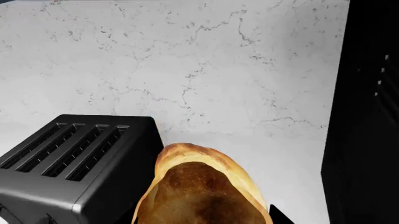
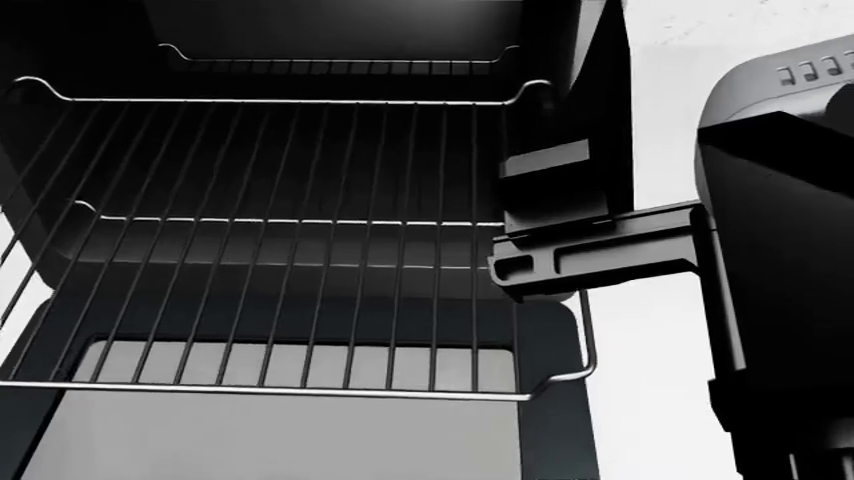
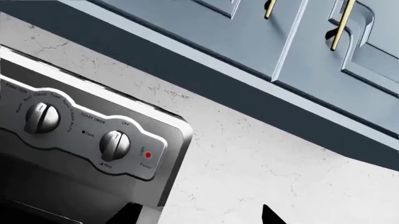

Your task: Pick the bread from the top rack and place it on the plate on the counter.

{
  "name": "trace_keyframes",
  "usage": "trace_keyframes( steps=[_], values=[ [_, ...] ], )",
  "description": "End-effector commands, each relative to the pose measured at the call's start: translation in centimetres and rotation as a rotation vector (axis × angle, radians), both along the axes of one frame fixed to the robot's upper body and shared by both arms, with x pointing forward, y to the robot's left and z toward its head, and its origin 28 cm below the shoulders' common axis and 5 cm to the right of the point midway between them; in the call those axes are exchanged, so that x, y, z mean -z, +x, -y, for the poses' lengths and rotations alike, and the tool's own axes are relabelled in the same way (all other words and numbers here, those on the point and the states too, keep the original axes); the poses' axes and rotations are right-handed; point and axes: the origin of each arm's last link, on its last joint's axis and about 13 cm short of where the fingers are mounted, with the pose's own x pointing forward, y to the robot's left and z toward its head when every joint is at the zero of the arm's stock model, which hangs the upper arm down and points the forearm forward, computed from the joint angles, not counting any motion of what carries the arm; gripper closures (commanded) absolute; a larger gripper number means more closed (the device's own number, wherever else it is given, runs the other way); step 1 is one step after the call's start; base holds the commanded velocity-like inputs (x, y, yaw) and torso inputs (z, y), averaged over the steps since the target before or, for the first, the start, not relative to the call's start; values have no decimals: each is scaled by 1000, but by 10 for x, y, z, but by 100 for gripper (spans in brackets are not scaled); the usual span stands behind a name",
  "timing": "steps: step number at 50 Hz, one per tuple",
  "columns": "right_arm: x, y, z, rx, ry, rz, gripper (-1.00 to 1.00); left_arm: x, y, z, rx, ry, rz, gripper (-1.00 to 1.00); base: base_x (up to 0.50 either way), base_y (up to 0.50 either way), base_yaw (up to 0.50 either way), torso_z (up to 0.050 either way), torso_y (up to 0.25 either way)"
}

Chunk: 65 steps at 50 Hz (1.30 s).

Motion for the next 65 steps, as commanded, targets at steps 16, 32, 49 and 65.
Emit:
trace_keyframes(
  steps=[16, 32, 49, 65],
  values=[
    [-4, -8, -2, -58, -7, 34, -100, -3, -17, -13, -40, -47, 42, 100, -1, 0, 0, 19, -218],
    [-39, -36, -10, -86, -14, 151, -100, -4, -41, -21, -80, -40, 52, 100, -1, 0, 0, 6, -51],
    [-35, -37, -9, -92, -26, 149, -100, 66, -20, -26, -117, -72, -177, 100, 0, 0, 0, 0, 0],
    [-36, -37, -10, -95, -30, 148, -100, 96, -5, -24, -87, -76, -251, 100, 0, 0, 0, 0, 0]
  ],
)
